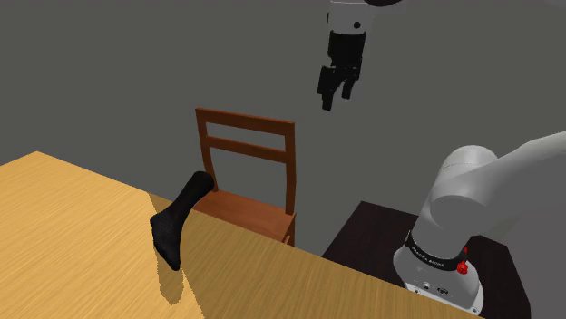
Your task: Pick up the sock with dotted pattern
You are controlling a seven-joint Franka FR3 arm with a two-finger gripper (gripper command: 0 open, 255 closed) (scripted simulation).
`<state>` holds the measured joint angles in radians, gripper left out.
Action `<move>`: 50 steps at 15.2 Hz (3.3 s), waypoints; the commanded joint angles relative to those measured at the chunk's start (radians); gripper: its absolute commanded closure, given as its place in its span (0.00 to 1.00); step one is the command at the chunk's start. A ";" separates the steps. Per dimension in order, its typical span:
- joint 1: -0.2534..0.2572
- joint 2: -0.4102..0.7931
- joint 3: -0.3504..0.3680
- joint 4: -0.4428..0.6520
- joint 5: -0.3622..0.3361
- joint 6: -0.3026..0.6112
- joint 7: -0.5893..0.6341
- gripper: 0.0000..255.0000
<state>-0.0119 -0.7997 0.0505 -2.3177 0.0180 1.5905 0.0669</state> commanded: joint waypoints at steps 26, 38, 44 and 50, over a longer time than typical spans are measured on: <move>-0.135 0.634 0.611 0.227 0.178 0.383 1.180 0.00; 0.000 1.209 0.609 0.658 -0.141 0.450 1.772 0.00; 0.049 1.311 0.570 0.736 -0.180 0.473 1.844 0.00; 0.053 1.334 0.561 0.706 -0.193 0.523 1.847 0.00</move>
<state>0.0407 0.5331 0.6117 -1.6101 -0.1741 2.1103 1.9140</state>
